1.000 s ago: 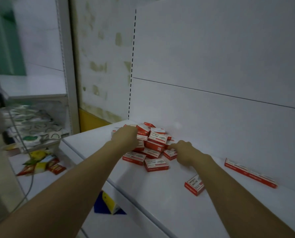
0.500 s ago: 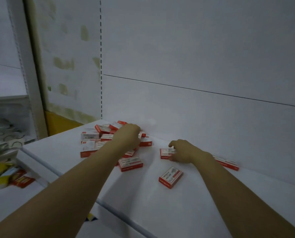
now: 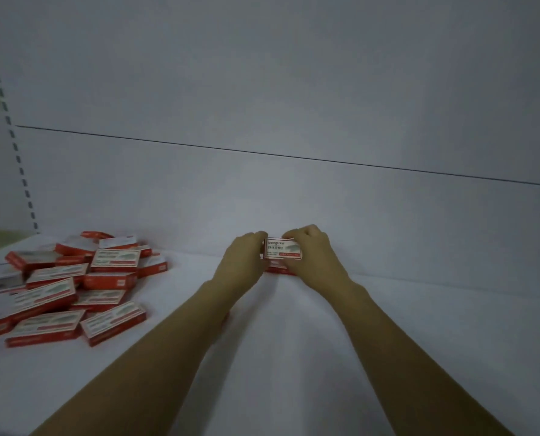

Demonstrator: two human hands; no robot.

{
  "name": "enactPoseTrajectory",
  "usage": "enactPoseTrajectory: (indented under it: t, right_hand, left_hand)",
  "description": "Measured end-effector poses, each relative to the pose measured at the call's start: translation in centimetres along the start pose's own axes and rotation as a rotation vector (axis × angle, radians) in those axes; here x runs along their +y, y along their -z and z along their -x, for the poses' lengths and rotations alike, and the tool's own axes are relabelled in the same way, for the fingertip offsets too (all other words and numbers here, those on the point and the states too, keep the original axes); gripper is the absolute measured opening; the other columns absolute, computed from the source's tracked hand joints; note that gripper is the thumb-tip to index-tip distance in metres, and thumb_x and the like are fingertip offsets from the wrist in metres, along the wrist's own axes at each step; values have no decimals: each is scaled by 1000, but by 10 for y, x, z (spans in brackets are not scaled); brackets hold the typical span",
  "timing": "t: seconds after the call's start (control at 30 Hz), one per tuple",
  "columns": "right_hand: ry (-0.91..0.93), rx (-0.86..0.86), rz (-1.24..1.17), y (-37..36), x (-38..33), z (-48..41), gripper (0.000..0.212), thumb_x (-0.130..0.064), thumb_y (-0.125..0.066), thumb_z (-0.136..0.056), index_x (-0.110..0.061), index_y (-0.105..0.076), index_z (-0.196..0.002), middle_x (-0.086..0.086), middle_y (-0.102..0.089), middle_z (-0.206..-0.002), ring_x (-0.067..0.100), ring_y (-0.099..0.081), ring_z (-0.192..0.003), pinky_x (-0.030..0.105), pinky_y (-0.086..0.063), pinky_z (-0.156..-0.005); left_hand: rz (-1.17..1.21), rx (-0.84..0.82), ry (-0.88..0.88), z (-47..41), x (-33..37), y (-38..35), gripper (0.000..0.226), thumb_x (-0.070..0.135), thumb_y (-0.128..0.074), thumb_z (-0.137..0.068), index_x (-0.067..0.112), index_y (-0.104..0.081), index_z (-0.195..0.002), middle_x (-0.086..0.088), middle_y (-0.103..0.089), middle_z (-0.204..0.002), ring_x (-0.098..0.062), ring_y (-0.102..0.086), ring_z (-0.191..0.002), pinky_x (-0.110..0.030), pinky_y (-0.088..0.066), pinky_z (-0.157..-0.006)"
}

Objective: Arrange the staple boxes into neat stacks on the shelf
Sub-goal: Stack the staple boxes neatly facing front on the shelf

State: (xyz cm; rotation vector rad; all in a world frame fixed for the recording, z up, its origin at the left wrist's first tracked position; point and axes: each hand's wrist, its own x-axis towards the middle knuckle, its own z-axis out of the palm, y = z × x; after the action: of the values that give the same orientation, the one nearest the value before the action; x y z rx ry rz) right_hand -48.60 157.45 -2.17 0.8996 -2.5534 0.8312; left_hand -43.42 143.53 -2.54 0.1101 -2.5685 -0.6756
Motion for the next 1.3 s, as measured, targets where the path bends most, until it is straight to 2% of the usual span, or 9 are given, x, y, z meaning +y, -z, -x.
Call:
enactPoseTrajectory:
  t: [0.1, 0.27, 0.47, 0.63, 0.77, 0.9, 1.1, 1.2, 1.3]
  right_hand:
    - [-28, 54, -37, 1, 14, 9, 44, -11, -61, -86, -17, -54, -128, 4, -43, -125, 20, -37, -119, 20, -36, -96]
    - [-15, 92, -50, -6, 33, 22, 50, 3, -55, -84, -15, -54, -130, 4, -45, -126, 19, -42, -117, 14, -34, -94]
    - [-156, 66, -391, 15, 33, 12, 47, 3, -63, -81, -13, -58, -124, 0, -59, -118, 8, -56, -99, -4, -39, -73]
    - [-269, -32, -696, 27, 34, 6, 26, -29, -63, -88, -19, -65, -112, -2, -68, -107, 14, -65, -99, 23, -51, -88]
    - [-409, -60, -896, 12, 39, 5, 35, -40, -59, -88, -10, -69, -102, 6, -72, -100, 19, -70, -92, 37, -53, -92]
    - [-527, -136, -1037, 7, 40, 6, 41, -37, -59, -89, 0, -67, -106, 15, -71, -103, 22, -70, -92, 31, -54, -85]
    - [-622, -159, -1107, 5, 38, 7, 38, -37, -59, -89, -2, -67, -104, 16, -71, -100, 18, -67, -78, 24, -54, -66]
    - [-633, -149, -1105, 4, 39, 7, 38, -37, -59, -89, -2, -67, -103, 14, -72, -98, 17, -68, -80, 23, -55, -67]
    - [-576, -92, -1080, 5, 41, 6, 35, -35, -60, -89, -2, -67, -101, 13, -71, -100, 19, -69, -93, 27, -55, -83]
  left_hand:
    - [60, 43, -11, -4, 10, -19, 24, 7, -55, -87, 5, -61, -110, -13, -64, -104, -28, -59, -95, -34, -47, -80]
    - [173, 28, 9, -2, 8, -39, 52, 6, -56, -90, 9, -42, -140, -12, -57, -123, -23, -56, -111, -21, -39, -91]
    - [571, -55, 128, -3, 1, -29, 57, 4, -68, -82, 10, -48, -135, -2, -60, -122, -13, -62, -89, -18, -46, -83]
    - [1001, -152, 200, 3, 5, -10, 17, 22, -63, -88, 16, -69, -103, -4, -70, -95, -15, -66, -80, -24, -56, -78]
    - [1088, -180, 404, -5, 5, -10, 33, 32, -63, -88, 2, -67, -99, -9, -69, -87, -15, -64, -71, -22, -52, -66]
    - [1071, -205, 566, -10, 3, -11, 41, 36, -70, -81, -2, -67, -98, -14, -68, -84, -19, -60, -70, -23, -49, -60]
    - [1021, -287, 621, -10, 1, -10, 34, 37, -69, -81, 4, -66, -90, -13, -67, -77, -18, -60, -62, -23, -47, -58]
    - [1014, -311, 616, -10, 2, -10, 34, 36, -68, -82, 4, -65, -93, -14, -68, -80, -19, -61, -65, -22, -48, -59]
    - [1065, -343, 575, -10, 1, -8, 34, 29, -69, -82, 0, -67, -100, -16, -70, -89, -19, -65, -73, -20, -52, -60]
